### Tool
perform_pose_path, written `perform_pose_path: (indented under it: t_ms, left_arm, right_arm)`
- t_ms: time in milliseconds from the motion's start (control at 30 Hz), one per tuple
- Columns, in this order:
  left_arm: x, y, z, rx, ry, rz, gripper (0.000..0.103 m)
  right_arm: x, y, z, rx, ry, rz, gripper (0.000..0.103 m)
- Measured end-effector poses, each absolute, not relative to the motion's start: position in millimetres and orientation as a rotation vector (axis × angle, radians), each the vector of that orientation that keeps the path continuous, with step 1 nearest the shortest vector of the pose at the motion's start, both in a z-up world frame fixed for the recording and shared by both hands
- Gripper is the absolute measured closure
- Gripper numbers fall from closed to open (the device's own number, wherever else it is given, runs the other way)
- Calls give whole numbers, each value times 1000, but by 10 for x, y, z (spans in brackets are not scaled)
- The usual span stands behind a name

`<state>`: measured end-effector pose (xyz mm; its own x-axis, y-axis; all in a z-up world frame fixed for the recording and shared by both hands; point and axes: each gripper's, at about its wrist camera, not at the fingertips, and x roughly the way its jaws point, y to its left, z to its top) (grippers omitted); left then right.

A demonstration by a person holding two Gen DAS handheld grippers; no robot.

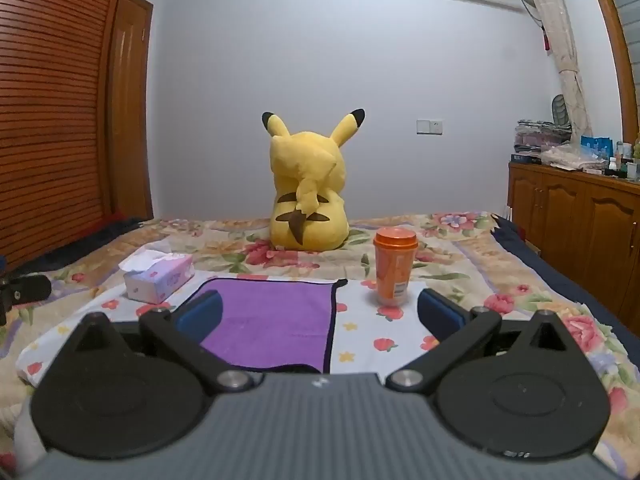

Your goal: Fold towel

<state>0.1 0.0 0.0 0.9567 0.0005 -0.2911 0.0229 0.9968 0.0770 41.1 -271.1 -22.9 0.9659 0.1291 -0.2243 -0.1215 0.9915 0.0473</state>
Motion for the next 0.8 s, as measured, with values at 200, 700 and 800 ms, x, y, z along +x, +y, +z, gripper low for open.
perform_pose_path:
  t_ms: [200,700,800]
  left_arm:
    - [3,-2,1,79,293,-13,0]
    - [-12,7,2,84,292,-13,0]
    - [-11,7,2,85,292,-13,0]
  right_arm:
    - [401,-2737,-236,23,214,125,0]
    - [419,-2753,-238,28,218,125,0]
    - [419,-2753,-238,28,218,124,0]
